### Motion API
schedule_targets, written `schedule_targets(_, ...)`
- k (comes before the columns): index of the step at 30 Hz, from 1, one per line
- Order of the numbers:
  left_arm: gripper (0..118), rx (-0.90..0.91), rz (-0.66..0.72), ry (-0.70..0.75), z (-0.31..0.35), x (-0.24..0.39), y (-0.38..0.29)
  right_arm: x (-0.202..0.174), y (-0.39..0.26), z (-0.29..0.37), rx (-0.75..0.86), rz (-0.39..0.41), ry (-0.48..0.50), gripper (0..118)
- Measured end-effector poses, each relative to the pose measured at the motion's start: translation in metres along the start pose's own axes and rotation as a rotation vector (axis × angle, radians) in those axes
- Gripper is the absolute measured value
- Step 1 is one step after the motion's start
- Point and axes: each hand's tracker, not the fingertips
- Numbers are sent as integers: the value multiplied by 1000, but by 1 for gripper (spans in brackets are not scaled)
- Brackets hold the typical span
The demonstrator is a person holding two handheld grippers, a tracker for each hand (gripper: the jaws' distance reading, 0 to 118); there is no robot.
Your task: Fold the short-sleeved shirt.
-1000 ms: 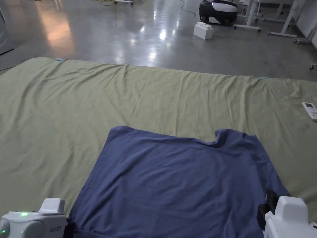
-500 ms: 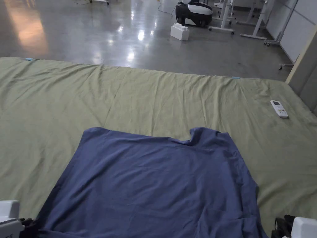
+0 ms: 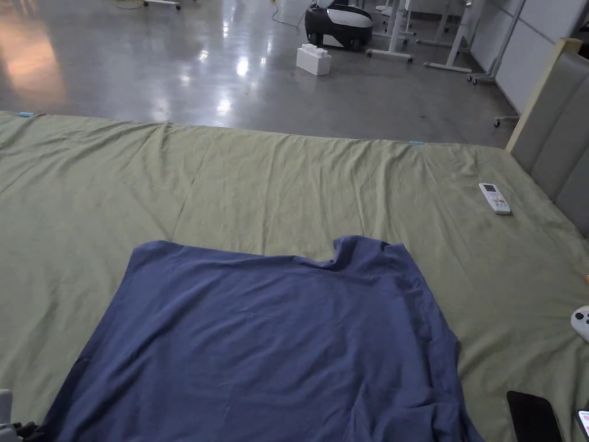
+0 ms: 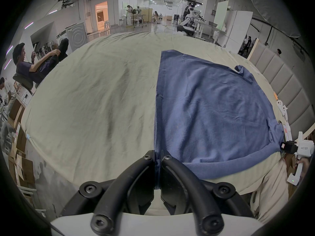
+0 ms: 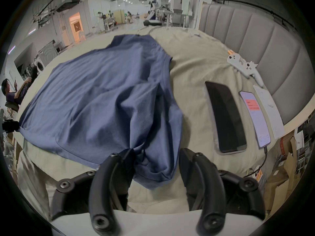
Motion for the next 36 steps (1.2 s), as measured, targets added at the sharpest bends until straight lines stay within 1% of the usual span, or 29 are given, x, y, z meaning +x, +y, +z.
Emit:
schedule_targets(1, 6, -2, 4, 0, 0, 1, 0, -1, 0, -3, 2, 5, 18, 23)
schedule_targets(2, 6, -3, 9, 0, 0, 1, 0, -1, -1, -4, 13, -1, 44, 18)
schedule_targets(4, 6, -7, 19, -2, -2, 1, -1, -6, 2, -2, 8, -5, 34, 13)
schedule_targets(7, 6, -5, 30, -1, -3, 1, -2, -7, 3, 0, 6, 36, 29, 10)
schedule_targets(12, 6, 22, 52, -9, 4, 1, -1, -1, 8, 18, 24, 35, 7, 10)
schedule_targets(15, 6, 48, 59, -20, 7, -1, 1, -1, 17, 35, 44, 33, 10, 10)
schedule_targets(18, 6, 88, 62, -26, 12, 1, 10, 2, 28, 46, 73, 11, 25, 10)
schedule_targets(20, 6, 124, 67, -33, 16, 3, 21, 6, 38, 51, 103, -26, 52, 9)
schedule_targets(25, 6, 184, 76, -42, 9, 0, 54, 8, 73, 60, 166, -52, 67, 9)
schedule_targets(29, 6, 219, 74, -34, -6, 1, 90, 6, 111, 56, 211, -61, 59, 10)
schedule_targets(32, 6, 239, 88, -26, -20, 5, 118, 5, 143, 40, 223, -74, 53, 9)
schedule_targets(34, 6, 248, 84, -4, -30, 9, 134, 5, 162, 26, 223, -108, 51, 10)
schedule_targets(36, 6, 243, 68, 7, -44, 13, 148, 3, 181, 10, 209, -117, 34, 10)
